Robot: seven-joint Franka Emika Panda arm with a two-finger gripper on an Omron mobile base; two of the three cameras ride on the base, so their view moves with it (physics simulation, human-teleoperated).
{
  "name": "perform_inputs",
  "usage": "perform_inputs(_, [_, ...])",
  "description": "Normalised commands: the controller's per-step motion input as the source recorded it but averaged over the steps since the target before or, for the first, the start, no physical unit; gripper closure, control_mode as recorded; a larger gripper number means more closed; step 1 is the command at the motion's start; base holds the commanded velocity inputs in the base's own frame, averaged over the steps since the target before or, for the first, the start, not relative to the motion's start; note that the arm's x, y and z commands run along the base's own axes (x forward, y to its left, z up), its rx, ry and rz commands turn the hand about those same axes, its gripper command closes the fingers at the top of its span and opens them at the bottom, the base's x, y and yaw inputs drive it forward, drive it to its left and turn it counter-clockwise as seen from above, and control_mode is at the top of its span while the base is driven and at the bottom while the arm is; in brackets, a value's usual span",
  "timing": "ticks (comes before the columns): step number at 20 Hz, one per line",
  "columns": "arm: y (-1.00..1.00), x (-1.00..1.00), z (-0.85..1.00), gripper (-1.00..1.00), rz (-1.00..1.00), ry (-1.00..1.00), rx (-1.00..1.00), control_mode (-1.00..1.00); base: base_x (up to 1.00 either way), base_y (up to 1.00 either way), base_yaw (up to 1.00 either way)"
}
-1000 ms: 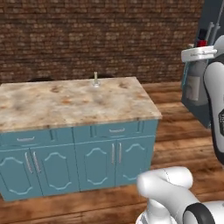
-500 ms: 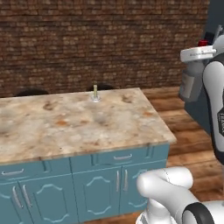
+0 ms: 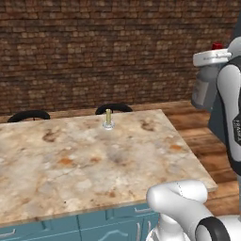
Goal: Get the candle and the liquor from the cabinet and move them to the dining counter.
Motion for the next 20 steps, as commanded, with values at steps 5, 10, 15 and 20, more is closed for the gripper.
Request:
perform_inputs(5, [0.00,0.00,0.00,1.00,0.00,0.00,0.00,1.00,0.85,0.13,0.00])
perform_inputs(10, [0.00,0.40,-0.30,1.00,0.03,0.04,0.00,-1.00,0.60,0.02,0.04])
perform_inputs(15, [0.08,1.00,-0.94,1.00,0.10,0.14,0.00,-1.00,0.00,0.00,0.00])
perform_inputs(20, [0.00,1.00,-0.98,1.00,0.22,0.15,0.00,-1.00,0.00,0.00,0.00])
